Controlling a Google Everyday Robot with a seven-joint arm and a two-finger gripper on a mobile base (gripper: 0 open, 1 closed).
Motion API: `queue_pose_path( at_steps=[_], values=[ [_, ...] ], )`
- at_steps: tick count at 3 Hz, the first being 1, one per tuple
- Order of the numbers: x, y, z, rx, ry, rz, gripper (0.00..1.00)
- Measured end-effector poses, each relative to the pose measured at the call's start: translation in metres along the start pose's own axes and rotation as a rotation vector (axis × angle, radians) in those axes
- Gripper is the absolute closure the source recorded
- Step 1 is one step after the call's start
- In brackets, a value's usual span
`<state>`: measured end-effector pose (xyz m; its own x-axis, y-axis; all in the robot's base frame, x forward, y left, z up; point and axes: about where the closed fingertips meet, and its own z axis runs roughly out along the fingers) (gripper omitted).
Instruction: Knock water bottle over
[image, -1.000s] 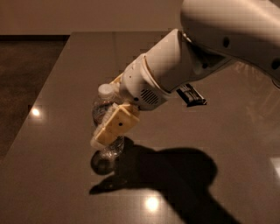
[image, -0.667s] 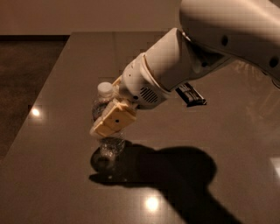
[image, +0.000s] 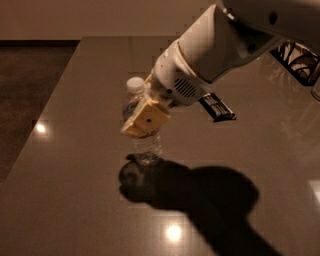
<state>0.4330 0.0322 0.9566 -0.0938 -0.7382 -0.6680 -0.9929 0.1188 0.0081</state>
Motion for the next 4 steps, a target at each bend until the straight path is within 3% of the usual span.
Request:
queue_pose_path(
  at_steps=[1, 3, 4],
  values=[
    [0.015, -0.02, -0.029, 0.09, 0.151, 0.006, 1.0],
    [0.079, -0.059, -0.052, 0.212, 0.499, -0.019, 1.0],
    [0.111, -0.073, -0.053, 0.255, 0.654, -0.032, 0.82]
  ],
)
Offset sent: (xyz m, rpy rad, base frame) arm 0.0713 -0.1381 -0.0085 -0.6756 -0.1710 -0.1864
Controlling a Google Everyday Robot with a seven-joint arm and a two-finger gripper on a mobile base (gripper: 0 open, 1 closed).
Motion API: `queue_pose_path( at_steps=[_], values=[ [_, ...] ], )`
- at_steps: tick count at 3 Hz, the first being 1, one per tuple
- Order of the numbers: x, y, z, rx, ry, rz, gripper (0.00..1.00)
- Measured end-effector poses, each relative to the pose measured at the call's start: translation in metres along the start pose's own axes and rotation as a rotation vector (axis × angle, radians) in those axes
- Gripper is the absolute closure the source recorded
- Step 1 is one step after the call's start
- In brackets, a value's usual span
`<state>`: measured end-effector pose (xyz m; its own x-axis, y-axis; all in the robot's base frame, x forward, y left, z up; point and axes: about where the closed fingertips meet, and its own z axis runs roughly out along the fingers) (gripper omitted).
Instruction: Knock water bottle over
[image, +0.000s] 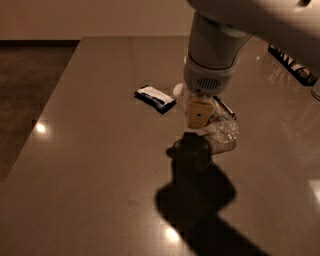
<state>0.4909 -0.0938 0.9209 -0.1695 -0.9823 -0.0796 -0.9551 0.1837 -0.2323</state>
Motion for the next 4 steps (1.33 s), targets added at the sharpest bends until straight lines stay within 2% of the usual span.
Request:
queue_pose_path(
  at_steps=[1, 2, 3, 4],
  values=[
    [0.012, 0.001, 0.015, 0.007, 0.096, -0.038, 0.59],
    [0.015, 0.012, 0.03, -0.02, 0.138, -0.078, 0.36],
    [0.015, 0.028, 0.043, -0.061, 0.151, -0.114, 0.12],
    [0.013, 0.051, 0.061, -0.128, 0.125, -0.139, 0.0]
  ],
)
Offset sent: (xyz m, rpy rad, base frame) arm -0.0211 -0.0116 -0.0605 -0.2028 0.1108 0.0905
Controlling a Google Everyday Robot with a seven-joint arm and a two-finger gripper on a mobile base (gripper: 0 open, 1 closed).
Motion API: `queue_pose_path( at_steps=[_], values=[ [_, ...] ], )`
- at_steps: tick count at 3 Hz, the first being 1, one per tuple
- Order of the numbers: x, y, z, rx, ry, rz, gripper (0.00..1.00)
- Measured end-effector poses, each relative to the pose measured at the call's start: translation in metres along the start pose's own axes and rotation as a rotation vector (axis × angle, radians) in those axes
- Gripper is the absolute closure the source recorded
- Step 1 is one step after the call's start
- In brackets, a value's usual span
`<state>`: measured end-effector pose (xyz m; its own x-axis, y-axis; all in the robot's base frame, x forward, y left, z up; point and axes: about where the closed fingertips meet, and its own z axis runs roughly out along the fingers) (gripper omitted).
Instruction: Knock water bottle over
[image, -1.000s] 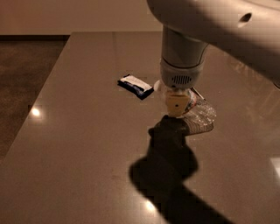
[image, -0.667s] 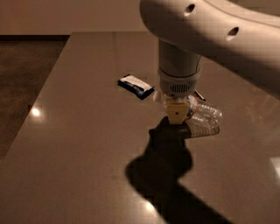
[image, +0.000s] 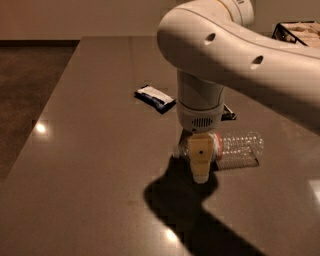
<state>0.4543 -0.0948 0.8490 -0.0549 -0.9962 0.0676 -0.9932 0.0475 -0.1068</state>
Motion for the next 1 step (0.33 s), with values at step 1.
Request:
queue_pose_path(
  at_steps=[1],
  values=[
    [-0.0003, 0.0002, -0.0001, 0.0, -0.001, 0.0, 0.0]
  ],
)
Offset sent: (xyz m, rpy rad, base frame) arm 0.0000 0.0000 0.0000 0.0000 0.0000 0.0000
